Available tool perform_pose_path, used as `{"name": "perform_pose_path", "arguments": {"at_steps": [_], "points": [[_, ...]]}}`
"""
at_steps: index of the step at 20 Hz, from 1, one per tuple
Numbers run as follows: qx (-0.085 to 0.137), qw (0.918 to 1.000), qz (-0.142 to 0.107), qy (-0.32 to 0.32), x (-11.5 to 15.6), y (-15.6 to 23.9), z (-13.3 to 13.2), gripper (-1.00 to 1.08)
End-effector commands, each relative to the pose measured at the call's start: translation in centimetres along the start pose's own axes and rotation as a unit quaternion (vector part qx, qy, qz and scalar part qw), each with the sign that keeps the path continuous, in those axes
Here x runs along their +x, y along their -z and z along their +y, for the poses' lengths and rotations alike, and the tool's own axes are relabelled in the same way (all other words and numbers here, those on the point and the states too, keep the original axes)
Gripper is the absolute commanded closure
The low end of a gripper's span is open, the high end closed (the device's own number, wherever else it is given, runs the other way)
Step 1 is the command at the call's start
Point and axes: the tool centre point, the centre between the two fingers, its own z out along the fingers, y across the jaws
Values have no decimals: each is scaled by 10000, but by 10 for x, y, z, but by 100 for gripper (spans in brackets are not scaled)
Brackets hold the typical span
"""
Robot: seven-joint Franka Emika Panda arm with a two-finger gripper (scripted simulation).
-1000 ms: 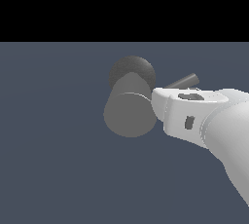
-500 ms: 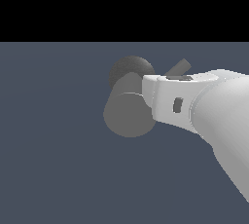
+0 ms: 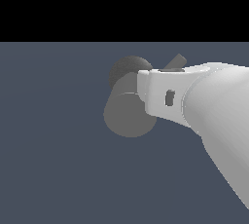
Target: Turn on the faucet by rotating a designated handle.
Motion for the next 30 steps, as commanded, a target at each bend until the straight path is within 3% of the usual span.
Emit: {"name": "perform_pose_path", "arguments": {"at_steps": [1,18,19,20,21,30], "points": [[-85,9999,-123,12,-14,0,15,108],[-173,9991,-386,45,-62,3,70,108],[-173,9991,-386,45,-62,3,70,108],[51,10000,61,34,-21,8,45,108],[78,9999,115,33,-16,5,42,108],[-19,10000,-79,37,-35,4,78,108]]}}
